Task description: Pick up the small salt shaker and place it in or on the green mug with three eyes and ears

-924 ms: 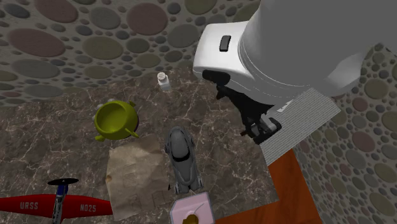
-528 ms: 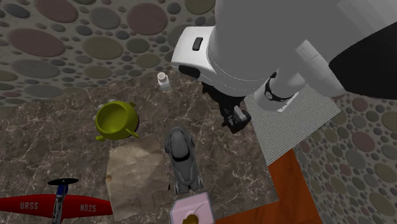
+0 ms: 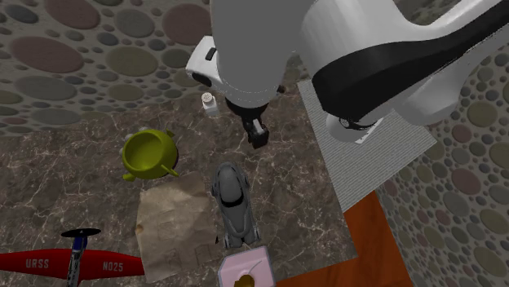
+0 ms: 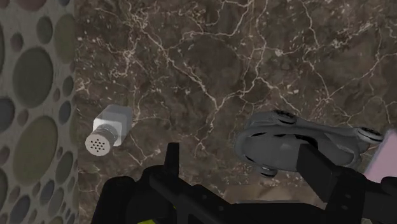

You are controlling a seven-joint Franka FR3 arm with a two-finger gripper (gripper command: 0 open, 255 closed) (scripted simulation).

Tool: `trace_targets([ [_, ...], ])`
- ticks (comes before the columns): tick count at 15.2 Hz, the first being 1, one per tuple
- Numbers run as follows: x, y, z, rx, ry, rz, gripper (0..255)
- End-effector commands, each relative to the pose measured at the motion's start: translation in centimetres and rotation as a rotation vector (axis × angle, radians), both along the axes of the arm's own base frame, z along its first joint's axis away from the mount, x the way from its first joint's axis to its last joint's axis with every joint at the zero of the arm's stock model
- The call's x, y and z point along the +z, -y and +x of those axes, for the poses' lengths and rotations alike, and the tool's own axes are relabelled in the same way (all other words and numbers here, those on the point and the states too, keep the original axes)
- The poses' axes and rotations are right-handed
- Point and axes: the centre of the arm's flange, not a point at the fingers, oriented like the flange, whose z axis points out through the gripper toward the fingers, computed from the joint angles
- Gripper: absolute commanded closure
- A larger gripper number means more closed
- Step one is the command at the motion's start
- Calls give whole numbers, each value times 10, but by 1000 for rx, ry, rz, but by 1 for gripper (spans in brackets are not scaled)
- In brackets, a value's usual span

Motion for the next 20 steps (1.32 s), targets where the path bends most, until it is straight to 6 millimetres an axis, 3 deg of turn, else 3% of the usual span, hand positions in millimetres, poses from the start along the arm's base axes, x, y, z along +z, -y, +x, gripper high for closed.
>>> trace_targets([
  [1, -16, 17, 3, -22, 0, -11, 0],
  [13, -106, 137, 20, -154, -8, -74, 0],
  [20, -137, 142, 21, -155, -8, -74, 0],
])
